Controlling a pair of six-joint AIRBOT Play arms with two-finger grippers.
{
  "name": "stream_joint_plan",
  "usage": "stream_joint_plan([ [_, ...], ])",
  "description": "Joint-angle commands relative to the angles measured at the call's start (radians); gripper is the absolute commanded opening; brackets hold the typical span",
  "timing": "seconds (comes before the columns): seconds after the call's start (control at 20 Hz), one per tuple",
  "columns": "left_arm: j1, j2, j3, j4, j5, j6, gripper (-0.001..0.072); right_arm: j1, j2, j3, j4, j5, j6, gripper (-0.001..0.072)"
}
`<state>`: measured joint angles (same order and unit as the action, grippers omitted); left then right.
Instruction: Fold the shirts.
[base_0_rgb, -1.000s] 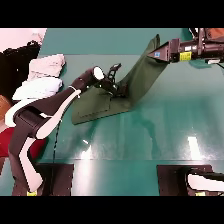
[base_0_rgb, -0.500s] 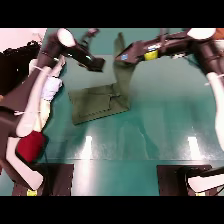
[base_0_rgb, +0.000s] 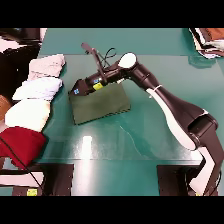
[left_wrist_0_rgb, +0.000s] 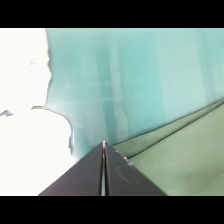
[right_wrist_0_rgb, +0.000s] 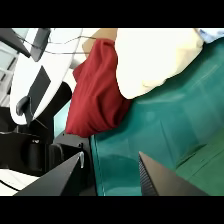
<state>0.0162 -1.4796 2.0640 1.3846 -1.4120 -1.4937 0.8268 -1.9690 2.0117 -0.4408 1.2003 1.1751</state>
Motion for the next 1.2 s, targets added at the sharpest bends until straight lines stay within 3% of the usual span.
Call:
stream_joint_plan([
  [0.0,0.027,0.051,0.001,-0.006,-0.017,0.002,0.0022,-0.012,-0.007,-0.045,-0.048,0.071,-0.003,0.0396],
  [0.35,0.027,0.052,-0.080,-0.124,-0.009,0.002,0.0022,-0.383,0.245,-0.443,-0.365,0.076,0.082,0.0395],
  [0.4,0.027,0.052,-0.093,-0.142,0.010,0.002,0.0022,-0.439,0.254,-0.478,-0.362,0.077,0.082,0.0547],
  [0.45,0.027,0.052,-0.101,-0.160,0.032,0.002,0.0022,-0.491,0.254,-0.503,-0.363,0.079,0.082,0.0639],
  [0.75,0.027,0.051,-0.101,-0.200,0.087,0.002,0.0022,-0.549,0.197,-0.565,-0.359,0.002,0.082,0.0618],
  [0.8,0.027,0.051,-0.102,-0.200,0.087,0.002,0.0022,-0.530,0.172,-0.565,-0.326,0.002,0.081,0.0575],
  [1.0,0.027,0.051,-0.101,-0.201,0.086,0.002,0.0022,-0.463,0.067,-0.564,-0.126,-0.013,0.061,0.0574],
  [1.15,0.027,0.051,-0.102,-0.209,0.087,0.002,0.0022,-0.404,-0.008,-0.492,-0.101,-0.018,0.058,0.0572],
])
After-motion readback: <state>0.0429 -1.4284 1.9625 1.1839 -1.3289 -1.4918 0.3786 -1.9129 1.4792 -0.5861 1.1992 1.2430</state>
